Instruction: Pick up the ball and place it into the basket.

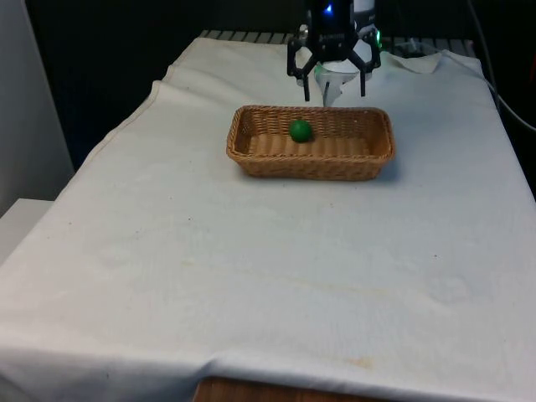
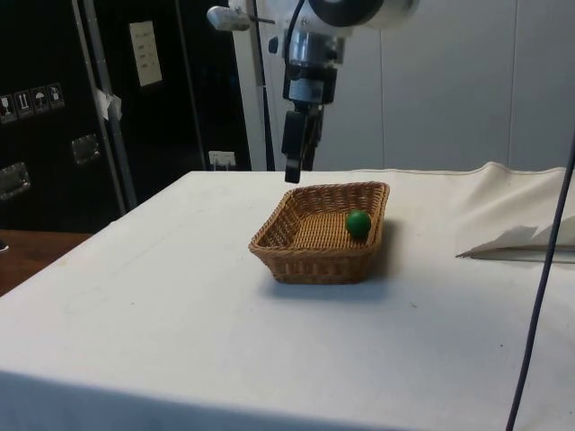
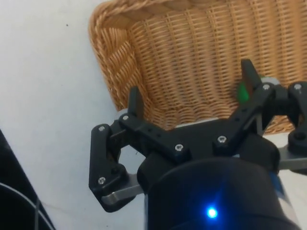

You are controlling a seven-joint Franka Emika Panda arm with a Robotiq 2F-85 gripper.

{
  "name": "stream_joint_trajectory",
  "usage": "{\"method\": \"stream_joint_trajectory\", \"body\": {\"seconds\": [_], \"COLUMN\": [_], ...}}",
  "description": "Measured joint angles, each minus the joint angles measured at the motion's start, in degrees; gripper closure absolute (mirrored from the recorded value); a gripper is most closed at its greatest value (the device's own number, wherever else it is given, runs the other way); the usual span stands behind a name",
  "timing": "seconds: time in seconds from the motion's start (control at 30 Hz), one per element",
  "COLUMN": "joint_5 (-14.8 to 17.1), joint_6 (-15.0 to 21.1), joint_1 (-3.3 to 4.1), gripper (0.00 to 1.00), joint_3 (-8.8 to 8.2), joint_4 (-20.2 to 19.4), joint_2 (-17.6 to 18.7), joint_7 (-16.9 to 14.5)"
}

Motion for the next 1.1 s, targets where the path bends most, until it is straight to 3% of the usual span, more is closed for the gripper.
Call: {"method": "stream_joint_trajectory", "body": {"seconds": [0.73, 1.1], "joint_5": [-9.34, -10.37], "joint_6": [-2.18, -4.76], "joint_1": [0.06, 0.06], "gripper": [0.00, 0.00], "joint_3": [3.72, 5.21], "joint_4": [5.56, 8.88], "joint_2": [0.86, 2.06], "joint_7": [9.91, 12.15]}}
